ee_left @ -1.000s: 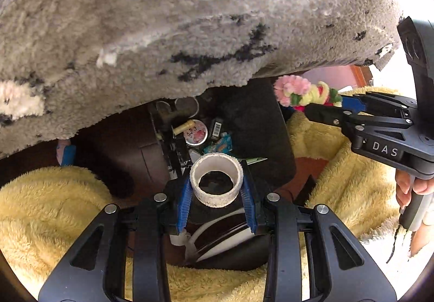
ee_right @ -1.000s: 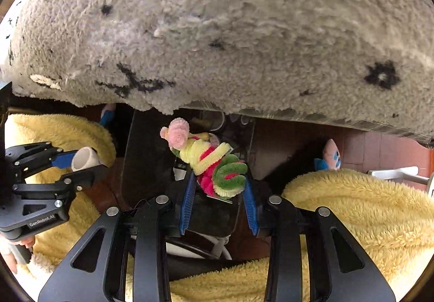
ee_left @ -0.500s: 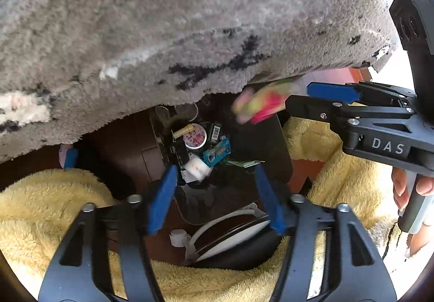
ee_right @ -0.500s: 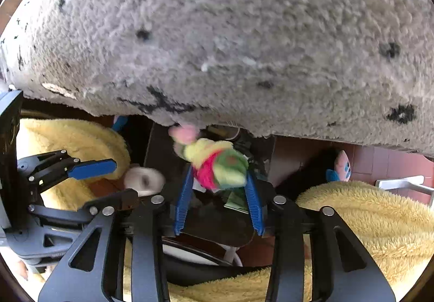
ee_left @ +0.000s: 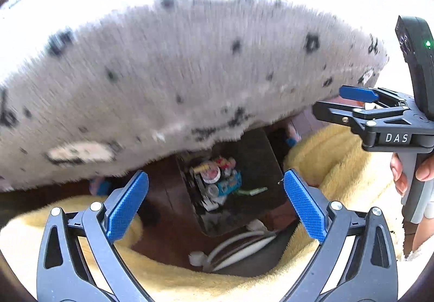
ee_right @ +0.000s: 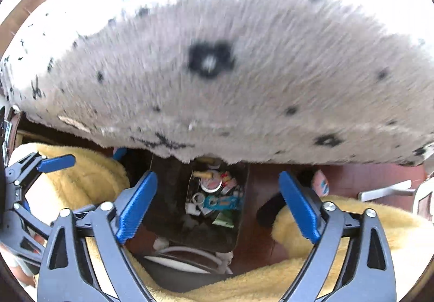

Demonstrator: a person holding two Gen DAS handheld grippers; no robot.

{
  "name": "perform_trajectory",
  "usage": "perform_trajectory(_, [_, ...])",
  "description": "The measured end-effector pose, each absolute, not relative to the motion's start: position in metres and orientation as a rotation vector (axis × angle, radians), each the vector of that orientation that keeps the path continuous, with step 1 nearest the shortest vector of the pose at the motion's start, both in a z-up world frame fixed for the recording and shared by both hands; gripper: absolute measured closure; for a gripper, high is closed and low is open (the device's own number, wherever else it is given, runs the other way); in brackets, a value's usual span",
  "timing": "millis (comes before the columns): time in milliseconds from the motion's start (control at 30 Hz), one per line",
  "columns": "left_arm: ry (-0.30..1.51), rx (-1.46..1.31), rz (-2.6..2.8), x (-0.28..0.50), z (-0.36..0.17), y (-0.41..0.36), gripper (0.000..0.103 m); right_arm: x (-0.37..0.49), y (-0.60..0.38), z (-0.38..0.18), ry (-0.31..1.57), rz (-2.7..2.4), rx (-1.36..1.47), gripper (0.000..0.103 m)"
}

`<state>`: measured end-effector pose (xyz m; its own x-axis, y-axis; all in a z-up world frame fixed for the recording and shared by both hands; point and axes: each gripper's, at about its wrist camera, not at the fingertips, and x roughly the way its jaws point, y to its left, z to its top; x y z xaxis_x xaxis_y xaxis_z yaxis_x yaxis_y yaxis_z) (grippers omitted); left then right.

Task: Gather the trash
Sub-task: 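Open both tools to drop the tape roll and plush toy into the bin, then raise both tools back over the bed toward the spool and bottle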

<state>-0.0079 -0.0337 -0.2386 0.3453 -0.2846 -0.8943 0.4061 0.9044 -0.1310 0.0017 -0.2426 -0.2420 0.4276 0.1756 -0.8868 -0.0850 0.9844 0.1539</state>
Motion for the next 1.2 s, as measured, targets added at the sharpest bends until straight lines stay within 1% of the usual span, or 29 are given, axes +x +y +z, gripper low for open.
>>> perform_trajectory(233, [0.985,0.135,-0.421,0.005,-0.18,-0.021,0.008,0.005,-0.258,-0.189,0.977,0.154,0.059,0.008])
perform_trajectory(467, [0.925,0.147,-0.37,0.039,-0.155,-0.012,0.008,0.035,-0.263,-0.148,0.868,0.147,0.046,0.008])
perform_trajectory(700, [0.893,0.149,-0.347,0.086,-0.138,-0.004,0.008,0.081,-0.261,-0.119,0.834,0.117,0.029,0.007])
perform_trajectory(933, [0.891,0.155,-0.336,0.148,-0.14,-0.016,0.008,0.141,-0.275,-0.121,0.845,0.089,0.035,0.007])
perform_trajectory(1200, [0.921,0.175,-0.345,0.227,-0.155,-0.04,0.008,0.236,-0.273,-0.146,0.885,0.051,0.073,0.007])
